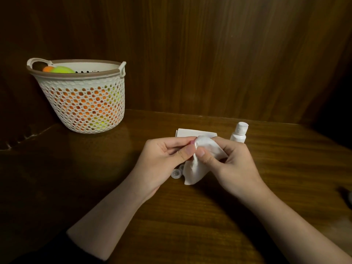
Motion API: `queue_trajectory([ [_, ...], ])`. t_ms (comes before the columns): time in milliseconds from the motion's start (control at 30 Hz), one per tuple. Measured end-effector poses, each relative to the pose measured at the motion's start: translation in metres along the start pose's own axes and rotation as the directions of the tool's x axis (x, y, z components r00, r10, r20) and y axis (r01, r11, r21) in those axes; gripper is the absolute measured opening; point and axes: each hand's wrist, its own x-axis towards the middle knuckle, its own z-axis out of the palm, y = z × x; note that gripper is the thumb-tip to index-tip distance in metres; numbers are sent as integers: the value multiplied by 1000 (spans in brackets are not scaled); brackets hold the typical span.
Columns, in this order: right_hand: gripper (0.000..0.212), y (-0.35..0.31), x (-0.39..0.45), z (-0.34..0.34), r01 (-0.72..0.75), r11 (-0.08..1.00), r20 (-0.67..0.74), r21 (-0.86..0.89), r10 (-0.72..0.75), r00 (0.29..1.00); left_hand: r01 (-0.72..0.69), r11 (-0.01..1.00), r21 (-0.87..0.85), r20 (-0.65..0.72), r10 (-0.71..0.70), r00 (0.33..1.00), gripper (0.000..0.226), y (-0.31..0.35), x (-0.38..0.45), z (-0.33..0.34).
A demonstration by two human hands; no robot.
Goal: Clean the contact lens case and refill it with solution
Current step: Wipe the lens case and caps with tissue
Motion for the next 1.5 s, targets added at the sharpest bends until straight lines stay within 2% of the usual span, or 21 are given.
queue_trajectory([
  [100, 13, 0, -1, 3, -3, 1000, -71, 27, 5, 997, 13, 1000, -15, 9, -12, 1000, 31, -2, 1, 0],
  [233, 5, 2, 1, 6, -9, 983, -121, -183, -13, 993, -2, 1000, 4, 12, 2, 1000, 31, -1, 0, -1],
  [333, 5, 2, 2, 5, -4, 978, -63, -211, -9, 998, -7, 1000, 15, -12, 7, 1000, 33, -3, 1, -2],
  [467, 9, 4, 2, 5, -41, 994, 32, -98, 45, 998, -29, 998, 62, -43, 32, 999, 38, -3, 1, -2],
  [633, 5, 4, 4, 1, -13, 992, -186, -124, -10, 982, -16, 993, 120, -77, 25, 997, 40, -7, 1, -4],
  [700, 6, 3, 4, 0, 20, 985, -210, -173, -56, 976, -16, 985, 170, -76, 29, 997, 47, -6, 0, -3],
  [800, 11, 4, 2, 3, 93, 981, -116, -168, -114, 987, -7, 981, 193, -72, 22, 997, 57, -4, 1, -3],
  [933, 23, 4, 1, 5, 75, 990, 4, -121, -76, 997, 22, 975, 219, -133, 8, 991, 72, -4, 3, -3],
  [1033, 21, 3, -1, 5, 58, 988, 91, -146, -45, 995, 6, 966, 258, -172, 40, 984, 74, -4, 3, -3],
  [1333, 23, 5, 0, 2, 49, 999, 185, 14, -51, 981, -21, 944, 329, -206, 93, 974, 67, -1, 1, -5],
  [1500, 29, 4, 1, 5, 60, 995, 179, 79, -73, 981, -24, 959, 282, -191, 81, 978, 69, -3, 2, -6],
])
